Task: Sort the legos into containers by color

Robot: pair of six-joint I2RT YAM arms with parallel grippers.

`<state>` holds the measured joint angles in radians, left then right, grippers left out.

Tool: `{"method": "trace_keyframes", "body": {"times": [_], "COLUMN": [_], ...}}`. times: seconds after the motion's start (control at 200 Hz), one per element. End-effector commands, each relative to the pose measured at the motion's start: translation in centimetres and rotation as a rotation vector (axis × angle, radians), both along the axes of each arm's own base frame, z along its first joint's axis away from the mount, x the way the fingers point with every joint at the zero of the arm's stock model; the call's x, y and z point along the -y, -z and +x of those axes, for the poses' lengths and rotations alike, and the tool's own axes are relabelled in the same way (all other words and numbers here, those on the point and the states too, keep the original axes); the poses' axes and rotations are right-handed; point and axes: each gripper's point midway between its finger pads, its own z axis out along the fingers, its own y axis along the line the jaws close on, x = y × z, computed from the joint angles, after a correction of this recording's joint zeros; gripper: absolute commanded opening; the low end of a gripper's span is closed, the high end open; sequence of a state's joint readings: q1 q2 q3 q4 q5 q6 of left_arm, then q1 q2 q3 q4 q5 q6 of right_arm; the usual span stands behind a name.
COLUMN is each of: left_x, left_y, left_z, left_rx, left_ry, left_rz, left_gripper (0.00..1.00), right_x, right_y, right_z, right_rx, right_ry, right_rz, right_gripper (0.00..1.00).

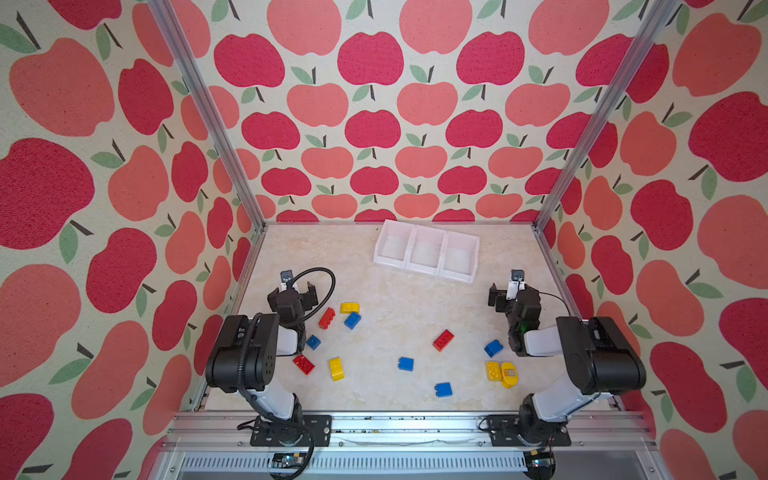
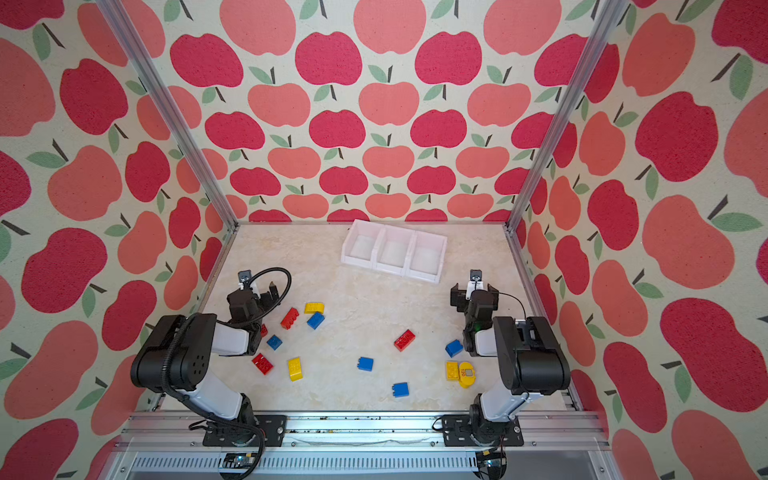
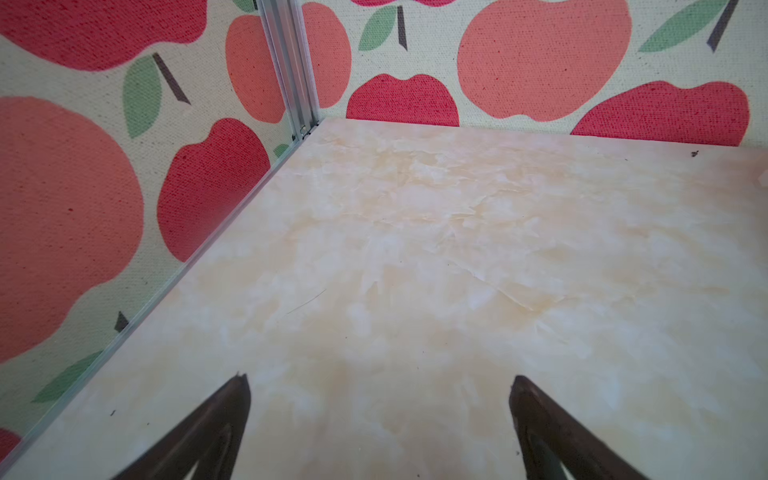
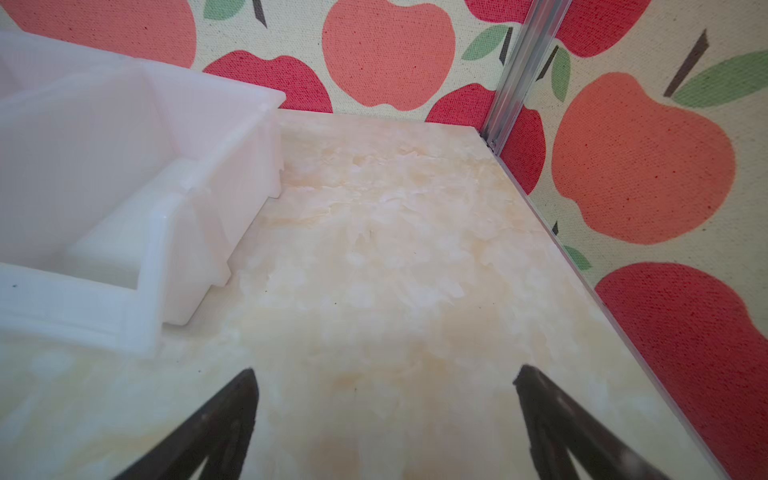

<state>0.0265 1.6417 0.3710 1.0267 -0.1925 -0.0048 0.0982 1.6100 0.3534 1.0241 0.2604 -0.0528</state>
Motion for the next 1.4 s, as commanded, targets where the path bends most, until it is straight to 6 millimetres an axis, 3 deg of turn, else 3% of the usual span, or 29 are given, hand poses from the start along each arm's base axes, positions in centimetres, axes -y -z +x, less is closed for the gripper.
{"method": "trace_keyframes", "body": {"times": [0.0,1.061,1.221,1.396], "left_x": [0.0,-0.1,0.6,1.9], "left_y": [-0.2,-0.1,-2.9,-6.5], "left_z": [-0.2,-0.1,-0.3,0.2], "left_rx": [-0.001,-0.007,-0.006,-0.026], "left_ry": [0.013,0.024,0.041,0.077], "left_rz": [0.005,-0.011,0.024,0.014], "left_gripper": [0.99,0.99,0.99,0.99], "right_x": [-0.3,-0.6,-1.6,-2.9], "right_y": [-0.7,-0.8,-3.6,-6.8], "right_z": [0.0,0.0,-0.2,0.8], "right_rx": [0.024,0.024,-0.036,-0.174], "right_ry": [-0.015,-0.032,-0.05,-0.037], "right_rz": [-0.006,-0.007,-0.063,0.022], "right_gripper": [0.99,0.99,0.99,0.99]}}
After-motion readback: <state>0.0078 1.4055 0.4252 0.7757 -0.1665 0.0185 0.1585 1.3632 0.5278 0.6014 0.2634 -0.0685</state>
